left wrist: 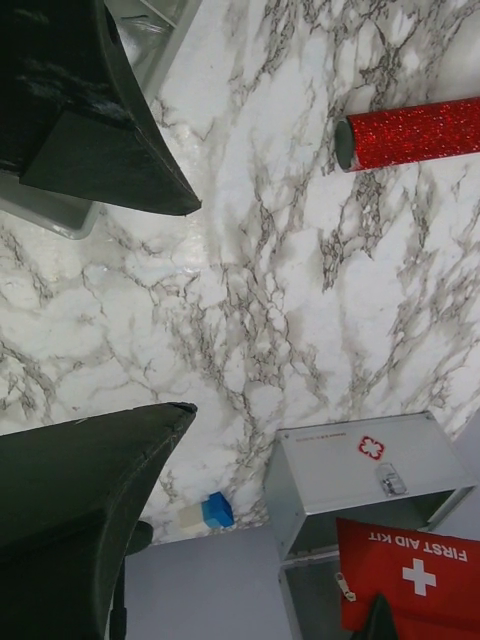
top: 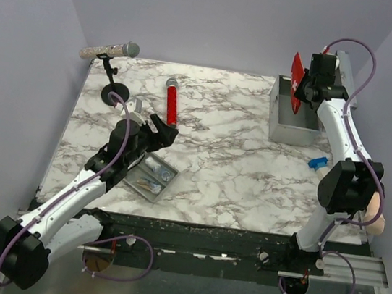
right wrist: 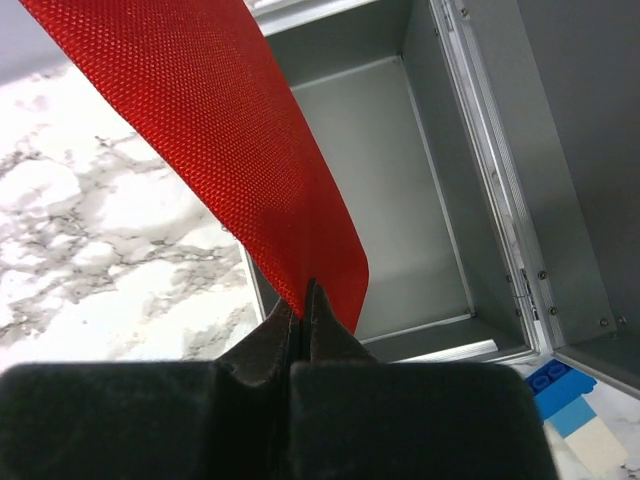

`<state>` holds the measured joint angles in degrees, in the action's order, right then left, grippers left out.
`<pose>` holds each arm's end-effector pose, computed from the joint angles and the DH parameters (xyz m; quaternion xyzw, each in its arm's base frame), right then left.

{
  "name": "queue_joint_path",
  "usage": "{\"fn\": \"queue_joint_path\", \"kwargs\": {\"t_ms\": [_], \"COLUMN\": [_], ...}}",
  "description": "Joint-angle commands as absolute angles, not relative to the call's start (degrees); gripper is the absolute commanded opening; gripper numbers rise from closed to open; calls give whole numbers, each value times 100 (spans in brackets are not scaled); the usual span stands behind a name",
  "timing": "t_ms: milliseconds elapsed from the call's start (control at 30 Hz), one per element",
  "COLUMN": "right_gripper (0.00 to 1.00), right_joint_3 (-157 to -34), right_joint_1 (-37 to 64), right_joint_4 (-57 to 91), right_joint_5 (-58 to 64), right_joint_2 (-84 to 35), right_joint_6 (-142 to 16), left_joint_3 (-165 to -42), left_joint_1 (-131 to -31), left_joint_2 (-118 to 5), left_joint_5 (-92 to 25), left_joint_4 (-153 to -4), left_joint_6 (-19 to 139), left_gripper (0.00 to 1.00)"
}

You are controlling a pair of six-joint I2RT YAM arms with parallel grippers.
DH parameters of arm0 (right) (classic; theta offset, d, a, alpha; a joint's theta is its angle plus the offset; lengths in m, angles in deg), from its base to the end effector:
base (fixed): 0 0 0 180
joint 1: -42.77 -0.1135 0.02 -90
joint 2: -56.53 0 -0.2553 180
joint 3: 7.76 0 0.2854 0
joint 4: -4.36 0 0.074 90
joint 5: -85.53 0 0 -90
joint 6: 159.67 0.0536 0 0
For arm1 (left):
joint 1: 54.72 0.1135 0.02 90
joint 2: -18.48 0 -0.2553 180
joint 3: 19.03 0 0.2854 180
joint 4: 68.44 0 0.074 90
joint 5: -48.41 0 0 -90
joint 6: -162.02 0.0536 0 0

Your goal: Organize the medicine kit

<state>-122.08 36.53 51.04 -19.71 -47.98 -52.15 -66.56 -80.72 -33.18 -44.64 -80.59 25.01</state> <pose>0.4645 0.0366 0.3339 0.1461 0.8764 -0.0248 0.4582 0.2428 -0.1152 0.2574 -0.1615 0.7835 -0.3396 0.4947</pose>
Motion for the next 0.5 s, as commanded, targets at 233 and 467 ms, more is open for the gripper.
{"fn": "queue_joint_path", "kwargs": {"t_ms": [233,467], "right_gripper": [1,1], "right_joint_3": [-11930,-11755], "right_joint_1": [4004,4372], "right_joint_4": [4646,4963], "right_joint_5": [97,-225], "right_joint_2": [-5174,-5509], "right_joint_6": [-4955,-4656], "left_joint_3": [-6641,-6553], "left_joint_1": [-8082,-8082], "left_joint_2": [-3777,-3812], "left_joint_5": [-3720,-3755], "left_joint_4": [-7759,-7759], "left_joint_6": [2315,2297], "left_gripper": [83,82]}}
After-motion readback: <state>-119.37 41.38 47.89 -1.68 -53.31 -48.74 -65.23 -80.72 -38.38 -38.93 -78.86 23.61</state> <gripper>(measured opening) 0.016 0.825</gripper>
